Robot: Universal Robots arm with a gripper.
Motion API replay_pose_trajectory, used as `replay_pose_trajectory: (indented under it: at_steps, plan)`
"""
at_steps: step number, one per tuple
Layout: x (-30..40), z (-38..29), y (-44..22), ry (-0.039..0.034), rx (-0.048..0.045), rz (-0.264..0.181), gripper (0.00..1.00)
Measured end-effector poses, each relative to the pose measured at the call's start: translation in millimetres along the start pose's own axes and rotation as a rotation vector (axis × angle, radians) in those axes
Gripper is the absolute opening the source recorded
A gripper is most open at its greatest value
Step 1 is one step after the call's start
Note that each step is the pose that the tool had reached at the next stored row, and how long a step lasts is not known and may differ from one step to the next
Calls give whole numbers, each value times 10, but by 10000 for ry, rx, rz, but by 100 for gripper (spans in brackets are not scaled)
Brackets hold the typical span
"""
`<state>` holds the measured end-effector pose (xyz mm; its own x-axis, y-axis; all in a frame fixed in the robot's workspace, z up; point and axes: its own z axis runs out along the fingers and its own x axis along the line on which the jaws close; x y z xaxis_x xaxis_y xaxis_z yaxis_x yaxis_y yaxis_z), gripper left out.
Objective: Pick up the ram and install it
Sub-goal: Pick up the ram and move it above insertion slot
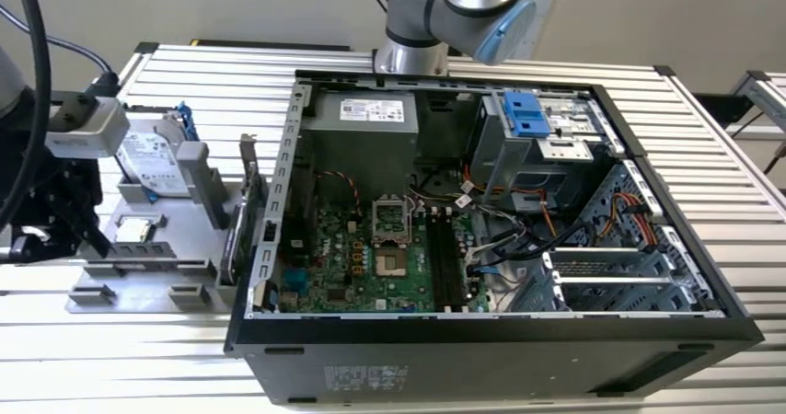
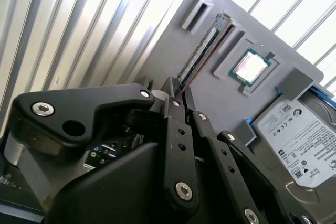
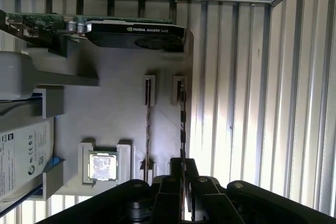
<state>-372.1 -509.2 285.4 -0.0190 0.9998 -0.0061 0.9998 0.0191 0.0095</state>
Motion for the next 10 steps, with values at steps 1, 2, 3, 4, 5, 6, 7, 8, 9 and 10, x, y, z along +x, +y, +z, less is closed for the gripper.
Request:
replay_pose_trajectory:
  at_steps: [1,2,3,4,5,6,7,8,9,10]
  plan:
    - [0,-13,0,-1,1,0,0]
    - [0,-26,0,0,0,0,0]
    - [0,-39,0,0,0,0,0]
    - [0,-52,0,-1,1,0,0]
    - [0,-63,0,-1,1,0,0]
    - [0,-75,0,0,1,0,0]
    - [0,-85,1,0,1,0,0]
    - [-1,-96,0,0,1,0,0]
    - [-1,-107,1,0,0,0,0]
    - [-1,-117,1,0,0,0,0]
